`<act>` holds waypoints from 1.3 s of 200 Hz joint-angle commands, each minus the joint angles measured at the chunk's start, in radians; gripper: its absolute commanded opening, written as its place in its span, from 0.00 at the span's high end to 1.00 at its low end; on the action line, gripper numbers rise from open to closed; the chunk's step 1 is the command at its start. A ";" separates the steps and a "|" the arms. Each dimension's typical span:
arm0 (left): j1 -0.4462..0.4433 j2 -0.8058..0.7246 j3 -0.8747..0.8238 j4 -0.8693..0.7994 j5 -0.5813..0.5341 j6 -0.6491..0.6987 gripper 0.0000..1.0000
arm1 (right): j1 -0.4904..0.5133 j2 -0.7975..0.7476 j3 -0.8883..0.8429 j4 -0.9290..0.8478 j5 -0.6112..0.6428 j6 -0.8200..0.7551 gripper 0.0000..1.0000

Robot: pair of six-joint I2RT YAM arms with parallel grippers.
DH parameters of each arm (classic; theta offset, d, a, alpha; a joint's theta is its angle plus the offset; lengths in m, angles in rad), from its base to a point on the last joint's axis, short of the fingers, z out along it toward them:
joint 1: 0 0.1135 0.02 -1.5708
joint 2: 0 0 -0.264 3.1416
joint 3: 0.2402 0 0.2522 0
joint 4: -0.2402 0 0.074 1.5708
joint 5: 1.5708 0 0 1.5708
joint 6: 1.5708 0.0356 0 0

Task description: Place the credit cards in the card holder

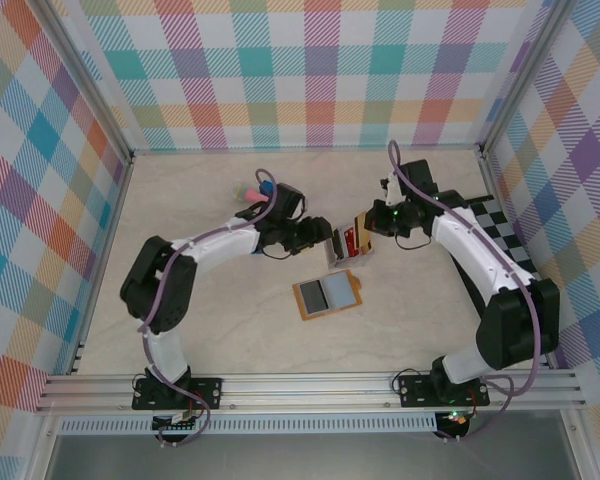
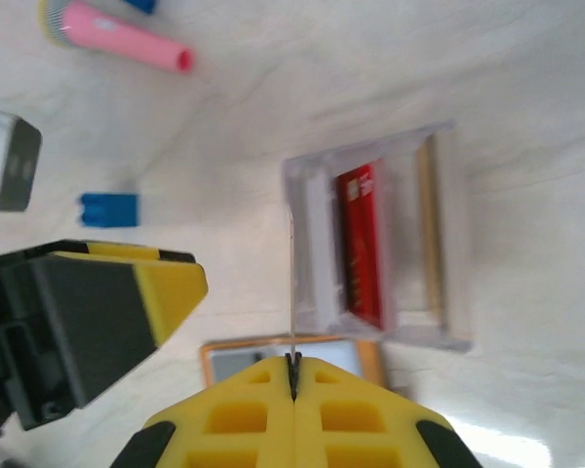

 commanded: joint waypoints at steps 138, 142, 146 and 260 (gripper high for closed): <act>0.006 -0.200 -0.391 0.730 0.313 -0.372 0.68 | 0.006 -0.060 -0.274 0.437 -0.450 0.281 0.97; 0.006 -0.201 -0.391 0.731 0.315 -0.372 0.70 | 0.006 -0.059 -0.275 0.434 -0.448 0.279 0.97; 0.006 -0.204 -0.393 0.731 0.315 -0.372 0.72 | 0.005 -0.059 -0.275 0.428 -0.444 0.277 0.97; -0.002 -0.280 -0.474 0.551 0.211 -0.317 1.00 | 0.009 -0.021 -0.290 0.227 -0.284 0.161 0.72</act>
